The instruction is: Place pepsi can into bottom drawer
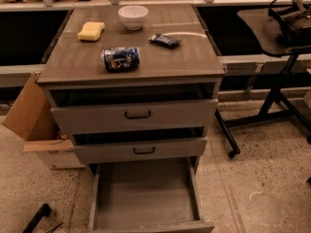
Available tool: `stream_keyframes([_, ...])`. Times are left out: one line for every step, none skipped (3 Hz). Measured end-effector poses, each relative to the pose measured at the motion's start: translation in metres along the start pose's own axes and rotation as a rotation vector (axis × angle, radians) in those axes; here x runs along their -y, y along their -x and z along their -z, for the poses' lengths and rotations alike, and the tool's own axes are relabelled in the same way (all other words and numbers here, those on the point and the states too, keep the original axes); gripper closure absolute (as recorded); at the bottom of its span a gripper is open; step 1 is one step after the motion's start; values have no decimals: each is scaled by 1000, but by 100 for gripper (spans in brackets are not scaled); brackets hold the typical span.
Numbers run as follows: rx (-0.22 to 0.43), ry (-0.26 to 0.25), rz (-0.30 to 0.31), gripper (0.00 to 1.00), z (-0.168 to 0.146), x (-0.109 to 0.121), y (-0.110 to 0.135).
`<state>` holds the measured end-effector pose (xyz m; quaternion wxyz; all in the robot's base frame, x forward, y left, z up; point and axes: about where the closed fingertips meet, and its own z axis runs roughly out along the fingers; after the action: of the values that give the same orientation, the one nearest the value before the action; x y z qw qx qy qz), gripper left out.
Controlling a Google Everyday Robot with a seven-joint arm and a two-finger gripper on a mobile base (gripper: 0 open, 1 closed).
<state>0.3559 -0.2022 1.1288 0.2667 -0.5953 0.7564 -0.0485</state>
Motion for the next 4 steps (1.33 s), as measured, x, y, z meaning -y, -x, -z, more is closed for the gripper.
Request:
stream_keyframes([78, -96, 14, 0, 37, 15, 22])
stream_keyframes([96, -127, 23, 0, 42, 17, 30])
stream_keyframes([98, -130, 24, 0, 43, 17, 31])
stream_keyframes([125, -153, 37, 0, 42, 19, 37])
